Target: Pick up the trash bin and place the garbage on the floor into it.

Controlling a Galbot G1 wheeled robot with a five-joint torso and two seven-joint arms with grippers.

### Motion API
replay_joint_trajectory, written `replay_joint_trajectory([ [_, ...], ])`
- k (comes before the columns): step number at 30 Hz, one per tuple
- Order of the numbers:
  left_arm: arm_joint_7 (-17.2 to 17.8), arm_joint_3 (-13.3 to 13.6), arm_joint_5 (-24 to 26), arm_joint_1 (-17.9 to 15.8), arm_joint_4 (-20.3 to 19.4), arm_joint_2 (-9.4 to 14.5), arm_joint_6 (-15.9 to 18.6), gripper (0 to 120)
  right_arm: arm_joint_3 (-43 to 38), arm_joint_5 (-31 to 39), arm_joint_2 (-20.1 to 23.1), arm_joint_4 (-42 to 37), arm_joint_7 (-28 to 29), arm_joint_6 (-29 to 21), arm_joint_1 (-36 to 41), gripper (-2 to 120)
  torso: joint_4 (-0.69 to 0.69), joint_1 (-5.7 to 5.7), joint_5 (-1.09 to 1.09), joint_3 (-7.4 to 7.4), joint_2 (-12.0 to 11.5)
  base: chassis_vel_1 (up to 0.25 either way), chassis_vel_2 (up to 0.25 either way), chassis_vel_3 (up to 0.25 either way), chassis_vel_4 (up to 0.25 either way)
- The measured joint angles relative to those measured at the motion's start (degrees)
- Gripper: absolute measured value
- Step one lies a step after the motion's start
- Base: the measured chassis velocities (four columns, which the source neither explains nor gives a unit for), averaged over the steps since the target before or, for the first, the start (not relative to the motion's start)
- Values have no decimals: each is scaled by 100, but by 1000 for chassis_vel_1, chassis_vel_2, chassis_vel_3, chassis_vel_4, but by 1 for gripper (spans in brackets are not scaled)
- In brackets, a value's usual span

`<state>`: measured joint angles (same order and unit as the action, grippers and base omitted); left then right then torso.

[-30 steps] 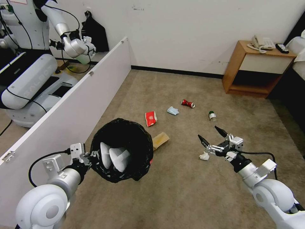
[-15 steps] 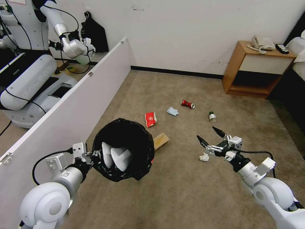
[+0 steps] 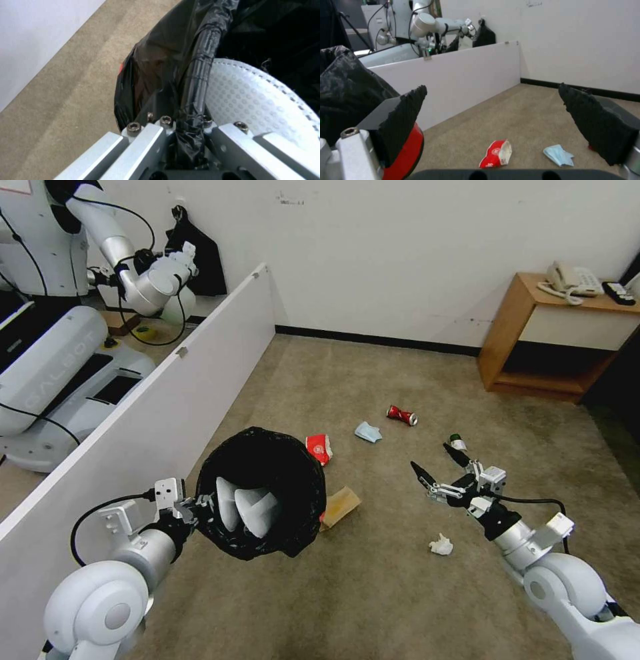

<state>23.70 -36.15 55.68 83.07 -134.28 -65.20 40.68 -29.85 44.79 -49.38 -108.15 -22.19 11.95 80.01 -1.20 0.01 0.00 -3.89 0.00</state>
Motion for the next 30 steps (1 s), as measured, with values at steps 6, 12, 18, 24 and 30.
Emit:
replay_joint_trajectory([
  [6,0,0,30,-11,-18,19,0,0,-27,18,9,-1,-6,12,1,100,0,0,0,1,0,26,-23,-21,10],
  [12,7,-29,43,-20,-41,41,0,0,-101,29,13,-23,-45,14,40,100,1,0,0,0,0,0,0,0,0],
  [18,10,-57,44,4,-66,56,0,0,-155,34,34,-49,-102,-112,49,100,1,0,0,0,0,0,0,0,0],
  [24,13,-72,41,32,-87,56,0,0,-164,131,50,-14,-220,-102,-1,100,1,0,0,0,0,0,0,0,0],
  [30,14,-72,29,45,-107,46,0,0,-145,231,58,2,-283,-21,0,100,1,-1,0,0,0,-11,6,7,-8],
])
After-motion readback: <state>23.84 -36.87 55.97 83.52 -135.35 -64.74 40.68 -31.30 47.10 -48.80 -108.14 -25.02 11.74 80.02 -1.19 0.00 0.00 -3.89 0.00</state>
